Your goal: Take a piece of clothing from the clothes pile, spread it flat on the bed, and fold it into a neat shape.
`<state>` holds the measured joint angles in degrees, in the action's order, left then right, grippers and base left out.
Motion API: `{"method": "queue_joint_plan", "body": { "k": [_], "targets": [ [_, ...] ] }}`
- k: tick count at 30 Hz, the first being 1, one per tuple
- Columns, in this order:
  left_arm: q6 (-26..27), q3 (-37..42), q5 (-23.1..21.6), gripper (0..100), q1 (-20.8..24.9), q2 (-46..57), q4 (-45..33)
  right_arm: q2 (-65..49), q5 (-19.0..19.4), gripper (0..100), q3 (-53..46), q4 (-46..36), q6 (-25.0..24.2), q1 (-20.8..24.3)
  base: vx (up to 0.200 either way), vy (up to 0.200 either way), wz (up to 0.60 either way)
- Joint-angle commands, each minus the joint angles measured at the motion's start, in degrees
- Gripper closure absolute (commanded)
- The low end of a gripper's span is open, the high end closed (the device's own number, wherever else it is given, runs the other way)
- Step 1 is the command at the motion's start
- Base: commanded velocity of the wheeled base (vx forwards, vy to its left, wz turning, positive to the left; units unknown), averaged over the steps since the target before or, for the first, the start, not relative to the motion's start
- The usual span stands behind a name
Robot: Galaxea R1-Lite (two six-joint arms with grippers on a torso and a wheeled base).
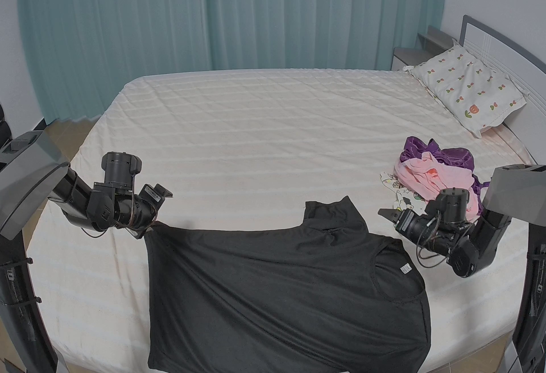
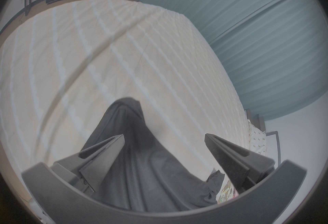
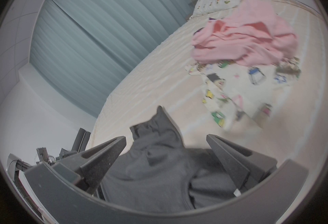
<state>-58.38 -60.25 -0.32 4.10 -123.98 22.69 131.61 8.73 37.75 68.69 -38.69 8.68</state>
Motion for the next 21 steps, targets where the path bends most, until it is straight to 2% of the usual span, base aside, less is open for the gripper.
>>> {"method": "queue_joint_plan", "body": {
  "k": [1, 4, 9, 14, 21],
  "targets": [
    [-4.5, 10.3, -3.5, 0, 2.5, 3.0, 2.1, 9.9, -2.1, 0, 24.6, -14.5, 0.2, 5.1, 0.0, 0.0, 0.0],
    [-5.7, 14.3, -6.0, 0, 2.5, 3.6, 6.1, 12.8, -3.1, 0, 28.7, -16.6, 0.4, 5.5, 0.0, 0.0, 0.0],
    [-9.9, 18.1, -6.8, 0, 2.5, 3.2, 13.6, 18.2, -3.3, 0, 39.1, -23.7, 0.9, 5.3, 0.0, 0.0, 0.0],
    [-10.1, 20.5, -6.9, 0, 2.5, 3.7, 15.0, 20.0, -3.3, 0, 44.2, -30.3, 3.3, 4.9, 0.0, 0.0, 0.0],
    [-10.2, 21.7, -7.4, 0, 2.5, 4.1, 15.1, 23.2, -3.3, 0, 48.9, -32.1, 4.6, 4.7, 0.0, 0.0, 0.0]
  ]
}}
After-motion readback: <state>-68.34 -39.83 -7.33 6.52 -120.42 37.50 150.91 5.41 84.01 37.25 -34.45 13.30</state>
